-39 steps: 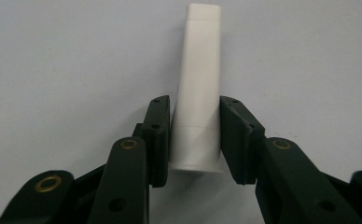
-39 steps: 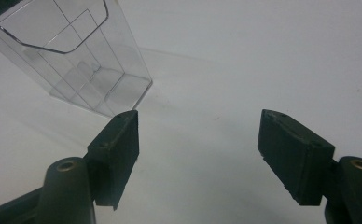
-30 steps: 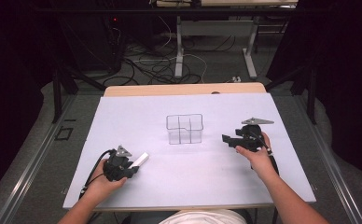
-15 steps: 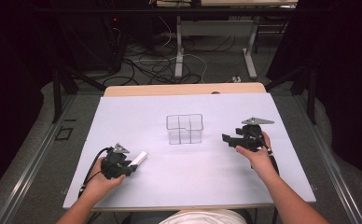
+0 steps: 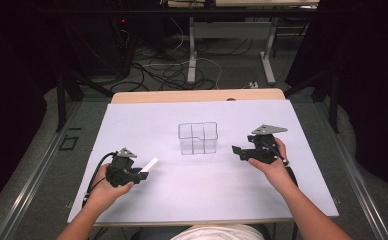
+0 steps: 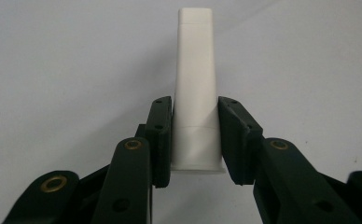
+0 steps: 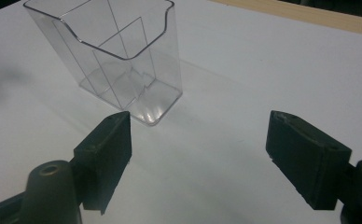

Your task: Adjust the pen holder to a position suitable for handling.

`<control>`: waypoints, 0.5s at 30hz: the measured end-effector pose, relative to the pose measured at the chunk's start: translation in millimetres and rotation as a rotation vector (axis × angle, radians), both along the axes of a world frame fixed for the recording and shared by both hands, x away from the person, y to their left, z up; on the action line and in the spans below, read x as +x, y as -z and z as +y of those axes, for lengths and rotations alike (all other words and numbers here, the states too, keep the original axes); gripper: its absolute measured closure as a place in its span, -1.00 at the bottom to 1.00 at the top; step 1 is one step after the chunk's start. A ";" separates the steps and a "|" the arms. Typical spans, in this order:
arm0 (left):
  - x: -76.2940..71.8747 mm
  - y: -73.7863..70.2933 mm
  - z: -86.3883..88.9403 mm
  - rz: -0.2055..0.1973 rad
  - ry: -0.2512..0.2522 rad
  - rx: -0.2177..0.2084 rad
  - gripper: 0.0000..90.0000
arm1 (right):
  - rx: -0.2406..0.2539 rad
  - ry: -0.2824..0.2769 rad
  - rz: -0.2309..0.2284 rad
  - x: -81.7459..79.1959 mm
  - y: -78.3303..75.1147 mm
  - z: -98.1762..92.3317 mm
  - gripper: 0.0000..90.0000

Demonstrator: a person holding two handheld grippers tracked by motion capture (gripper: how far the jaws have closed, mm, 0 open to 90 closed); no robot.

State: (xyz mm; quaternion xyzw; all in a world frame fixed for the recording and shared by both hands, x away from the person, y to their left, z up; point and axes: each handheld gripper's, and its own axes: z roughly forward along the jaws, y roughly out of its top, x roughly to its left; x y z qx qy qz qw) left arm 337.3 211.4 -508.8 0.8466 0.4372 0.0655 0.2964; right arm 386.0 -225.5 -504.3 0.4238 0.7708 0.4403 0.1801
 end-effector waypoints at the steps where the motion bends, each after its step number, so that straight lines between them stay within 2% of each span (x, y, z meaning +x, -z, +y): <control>1: 0.5 -1.4 -1.0 0.000 0.004 -0.003 0.50 | -0.014 -0.009 -0.012 -0.1 -0.2 1.1 -0.51; 3: 1.6 -4.2 -3.5 -0.007 0.008 -0.002 0.50 | -0.028 -0.026 -0.022 -1.0 -1.4 4.4 -0.53; 4: 2.1 -6.6 -4.4 0.003 0.014 0.003 0.50 | -0.040 -0.037 -0.018 -1.8 -2.5 5.7 -0.53; 5: 2.5 -8.6 -6.1 0.007 0.016 0.000 0.50 | -0.047 -0.047 -0.033 -2.1 -2.9 7.3 -0.54; 9: 5.3 -18.6 -11.3 0.009 0.066 0.032 0.50 | -0.088 -0.075 -0.061 -4.9 -7.1 14.8 -0.58; 15: 8.8 -31.4 -19.7 0.012 0.086 0.030 0.50 | -0.138 -0.116 -0.114 -11.0 -11.4 27.3 -0.66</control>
